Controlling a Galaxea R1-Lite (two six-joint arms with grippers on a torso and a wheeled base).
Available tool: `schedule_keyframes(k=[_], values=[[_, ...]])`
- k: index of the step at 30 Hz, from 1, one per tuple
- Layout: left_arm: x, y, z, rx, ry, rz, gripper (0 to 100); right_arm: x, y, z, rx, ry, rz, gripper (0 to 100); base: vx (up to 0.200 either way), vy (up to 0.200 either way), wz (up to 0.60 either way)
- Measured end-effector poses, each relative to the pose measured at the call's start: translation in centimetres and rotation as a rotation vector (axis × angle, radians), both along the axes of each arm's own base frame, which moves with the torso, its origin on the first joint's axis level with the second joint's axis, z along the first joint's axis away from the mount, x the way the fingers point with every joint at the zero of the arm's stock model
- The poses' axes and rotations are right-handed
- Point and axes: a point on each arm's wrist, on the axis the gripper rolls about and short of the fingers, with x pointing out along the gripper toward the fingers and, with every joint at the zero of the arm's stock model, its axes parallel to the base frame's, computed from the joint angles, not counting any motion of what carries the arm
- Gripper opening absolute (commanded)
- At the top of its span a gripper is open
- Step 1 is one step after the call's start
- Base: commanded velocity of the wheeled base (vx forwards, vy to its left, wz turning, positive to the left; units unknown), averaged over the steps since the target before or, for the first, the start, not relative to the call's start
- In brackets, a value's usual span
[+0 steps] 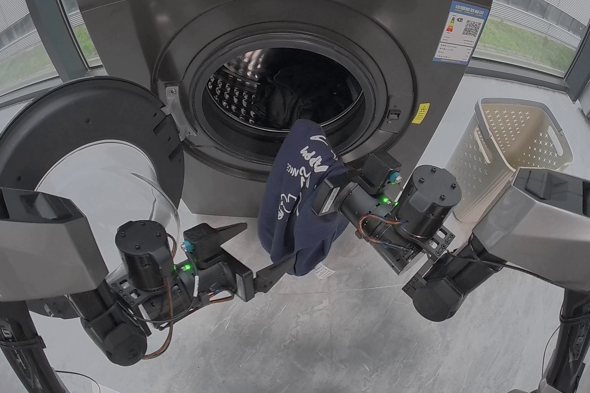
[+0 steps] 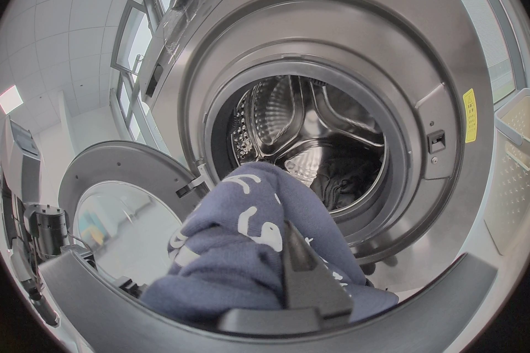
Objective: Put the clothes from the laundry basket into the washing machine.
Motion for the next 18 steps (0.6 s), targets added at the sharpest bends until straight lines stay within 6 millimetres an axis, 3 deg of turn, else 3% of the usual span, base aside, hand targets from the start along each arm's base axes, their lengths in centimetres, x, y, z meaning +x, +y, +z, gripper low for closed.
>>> schedule_keyframes(k=[10, 18], values=[[2.3, -3.1, -0.6, -0.03, -0.044, -0.039, 100, -1.5, 1.5, 0.0, -0.002, 0.007, 0.046, 0, 0.0, 0.0, 0.0], [6.3, -3.7, -0.1, -0.102, -0.11, 0.102, 100, -2.6, 1.9, 0.0, -0.003, 0.018, 0.075, 0, 0.0, 0.0, 0.0]])
